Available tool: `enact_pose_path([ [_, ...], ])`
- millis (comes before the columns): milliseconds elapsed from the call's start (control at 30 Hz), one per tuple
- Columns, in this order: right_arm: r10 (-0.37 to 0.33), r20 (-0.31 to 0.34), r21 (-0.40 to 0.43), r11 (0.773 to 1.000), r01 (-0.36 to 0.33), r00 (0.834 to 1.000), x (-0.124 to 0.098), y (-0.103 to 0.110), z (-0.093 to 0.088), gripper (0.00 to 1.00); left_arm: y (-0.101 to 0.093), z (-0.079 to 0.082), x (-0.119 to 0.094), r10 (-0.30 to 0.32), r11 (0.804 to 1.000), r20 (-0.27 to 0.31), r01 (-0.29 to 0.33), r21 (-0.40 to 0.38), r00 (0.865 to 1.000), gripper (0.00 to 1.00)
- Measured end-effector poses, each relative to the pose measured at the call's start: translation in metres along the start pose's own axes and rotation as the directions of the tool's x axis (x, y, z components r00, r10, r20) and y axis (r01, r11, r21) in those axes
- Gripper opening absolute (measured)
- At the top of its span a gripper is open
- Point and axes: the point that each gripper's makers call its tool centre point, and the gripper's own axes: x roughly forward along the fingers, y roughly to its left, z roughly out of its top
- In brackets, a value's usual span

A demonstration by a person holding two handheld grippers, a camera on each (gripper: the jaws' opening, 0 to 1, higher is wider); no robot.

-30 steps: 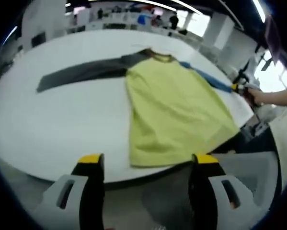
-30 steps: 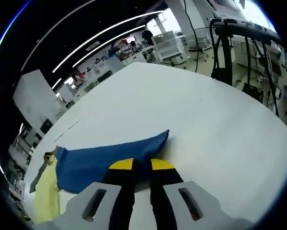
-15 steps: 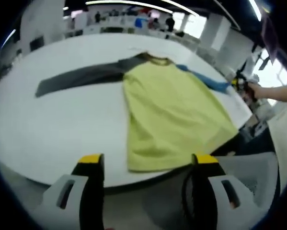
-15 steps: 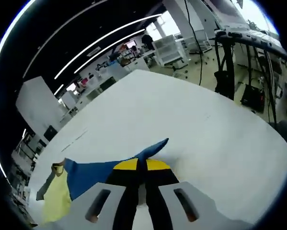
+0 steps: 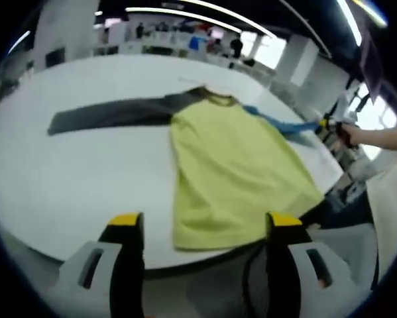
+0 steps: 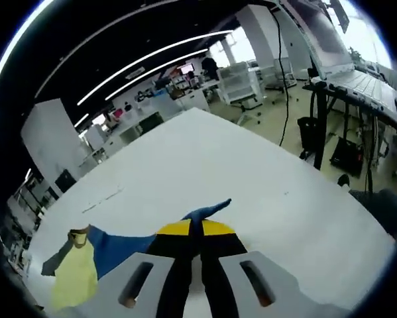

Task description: Fold the garment on the visible template until the final outline fits inside the template.

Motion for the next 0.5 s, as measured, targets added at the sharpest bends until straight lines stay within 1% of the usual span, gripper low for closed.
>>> enact_pose_path([
  [67,-0.004,0.007,-0.048,0.999,0.005,1.000,-0.002,0.003,0.006,0.03,0.000,0.001,0.000,-0.007,1.000,0.005,0.007,-0.004,1.000,0.71],
  [167,-0.005,0.001,-0.080,0.997,0.005,1.000,-0.004,0.005,0.008,0.03,0.000,0.001,0.001,-0.012,1.000,0.008,0.012,-0.008,1.000,0.72],
  [267,-0.005,0.007,-0.066,0.998,0.006,1.000,-0.007,0.006,0.007,0.03,0.000,0.002,0.002,-0.017,1.000,0.014,0.017,-0.010,1.000,0.72],
  [500,-0.022,0.004,-0.059,0.998,0.022,1.000,-0.015,0.006,-0.001,0.03,0.000,0.003,0.003,-0.029,0.999,0.022,0.030,-0.016,0.999,0.72],
])
